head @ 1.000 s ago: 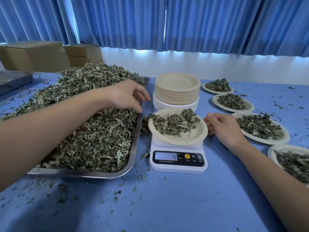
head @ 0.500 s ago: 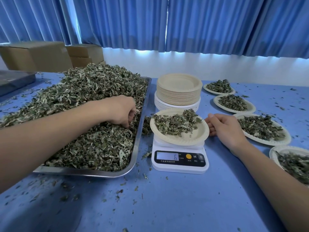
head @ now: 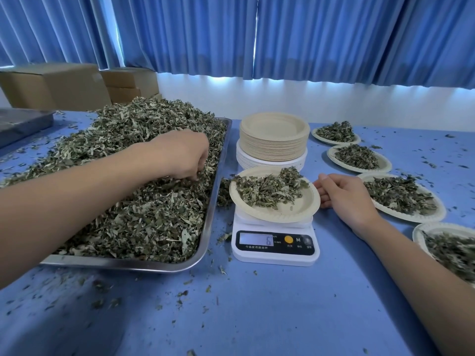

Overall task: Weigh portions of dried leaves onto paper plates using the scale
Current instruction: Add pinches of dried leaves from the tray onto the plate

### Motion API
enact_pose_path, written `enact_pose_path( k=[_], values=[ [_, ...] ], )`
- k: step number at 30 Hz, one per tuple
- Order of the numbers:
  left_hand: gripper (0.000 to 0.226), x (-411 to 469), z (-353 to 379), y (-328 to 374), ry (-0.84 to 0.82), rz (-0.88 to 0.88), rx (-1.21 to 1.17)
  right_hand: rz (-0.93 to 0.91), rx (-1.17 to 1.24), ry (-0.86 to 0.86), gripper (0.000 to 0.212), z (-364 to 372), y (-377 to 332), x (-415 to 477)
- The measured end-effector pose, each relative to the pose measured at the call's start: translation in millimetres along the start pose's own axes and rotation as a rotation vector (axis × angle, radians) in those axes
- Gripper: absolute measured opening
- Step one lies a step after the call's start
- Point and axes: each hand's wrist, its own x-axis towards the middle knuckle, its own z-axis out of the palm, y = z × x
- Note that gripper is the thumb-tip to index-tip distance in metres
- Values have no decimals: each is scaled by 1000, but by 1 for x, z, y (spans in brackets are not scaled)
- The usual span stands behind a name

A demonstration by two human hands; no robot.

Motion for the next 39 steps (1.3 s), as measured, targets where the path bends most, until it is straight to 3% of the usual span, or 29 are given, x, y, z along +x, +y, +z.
enact_pose_path(
  k=[2,6,14,19,29,34,39],
  values=[
    [16,1,-3,3,63,15,-3,1,1,0,35,0,0,0],
    [17,-1,-5,6,-20,47,-45,5,-4,-4,36,0,0,0],
    [25,-5,-7,7,105,40,-91,4,-7,-4,36,-1,0,0],
    [22,-9,-14,12,360,-36,-17,9,-4,1,36,0,0,0],
    [18,-8,-25,46,577,80,-52,8,-1,-9,37,-1,1,1],
    [3,-12,-28,77,379,258,-492,1,2,-11,37,-1,1,1],
    [17,-13,-16,97,3,367,-650,-6,-4,-13,37,0,0,1]
  ],
)
